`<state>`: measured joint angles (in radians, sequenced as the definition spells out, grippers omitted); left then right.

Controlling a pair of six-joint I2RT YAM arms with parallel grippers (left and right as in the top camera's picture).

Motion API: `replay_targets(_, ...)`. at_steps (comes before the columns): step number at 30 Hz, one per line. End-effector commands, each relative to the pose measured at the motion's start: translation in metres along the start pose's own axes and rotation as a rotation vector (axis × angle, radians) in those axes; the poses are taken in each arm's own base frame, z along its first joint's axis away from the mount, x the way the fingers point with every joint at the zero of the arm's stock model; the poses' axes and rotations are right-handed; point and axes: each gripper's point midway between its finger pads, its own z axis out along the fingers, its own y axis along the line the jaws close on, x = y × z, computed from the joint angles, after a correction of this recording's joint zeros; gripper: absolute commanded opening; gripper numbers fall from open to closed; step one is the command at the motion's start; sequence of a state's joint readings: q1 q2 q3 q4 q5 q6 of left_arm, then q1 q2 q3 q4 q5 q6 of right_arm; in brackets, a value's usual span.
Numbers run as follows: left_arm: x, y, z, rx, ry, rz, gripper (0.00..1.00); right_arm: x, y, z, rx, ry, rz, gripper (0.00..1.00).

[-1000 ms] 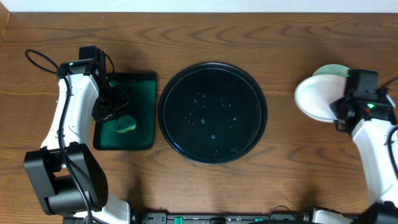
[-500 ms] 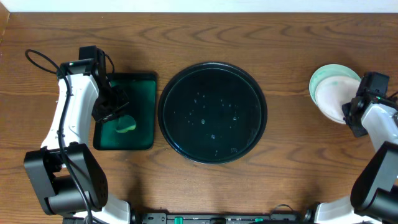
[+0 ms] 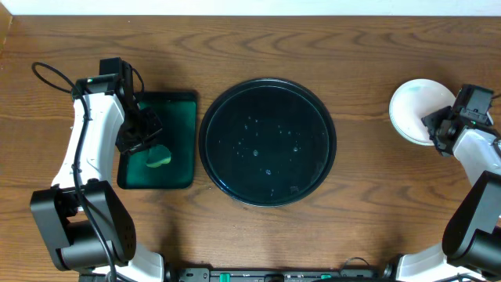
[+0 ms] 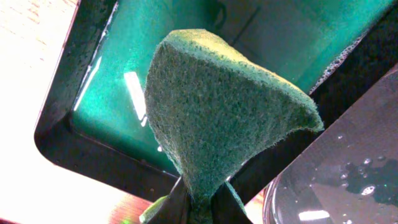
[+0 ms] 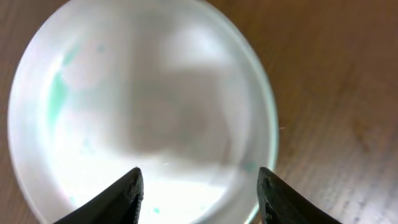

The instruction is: Clean dirty plates on tray and stack at the side

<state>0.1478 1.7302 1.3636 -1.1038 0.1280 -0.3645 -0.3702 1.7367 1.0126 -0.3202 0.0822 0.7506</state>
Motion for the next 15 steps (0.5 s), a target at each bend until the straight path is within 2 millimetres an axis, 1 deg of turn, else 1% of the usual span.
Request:
replay_targets(1, 0.003, 0.004, 0.004, -0.014, 0.017, 0.008, 0.07, 0.004, 0.016, -0.005, -0.065, 0.043, -0.091, 0.68)
replay_targets(4, 0.002, 0.004, 0.005, -0.013, 0.014, 0.029, 0.07, 0.005, 0.026, -0.016, -0.087, 0.052, -0.109, 0.73)
replay_targets(8, 0.000, 0.003, 0.010, -0.016, 0.019, 0.052, 0.07, 0.008, 0.050, -0.041, -0.152, 0.053, -0.210, 0.75)
replay_targets(10, -0.006, 0.002, 0.017, -0.017, 0.015, 0.058, 0.07, 0.016, 0.062, -0.055, -0.189, 0.061, -0.286, 0.75)
replay_targets(14, -0.018, -0.002, 0.036, -0.015, 0.011, 0.071, 0.07, 0.045, 0.081, -0.084, -0.243, 0.085, -0.436, 0.76)
replay_targets(15, -0.020, -0.003, 0.040, -0.016, 0.015, 0.071, 0.07, 0.050, 0.084, -0.088, -0.251, 0.089, -0.455, 0.76)
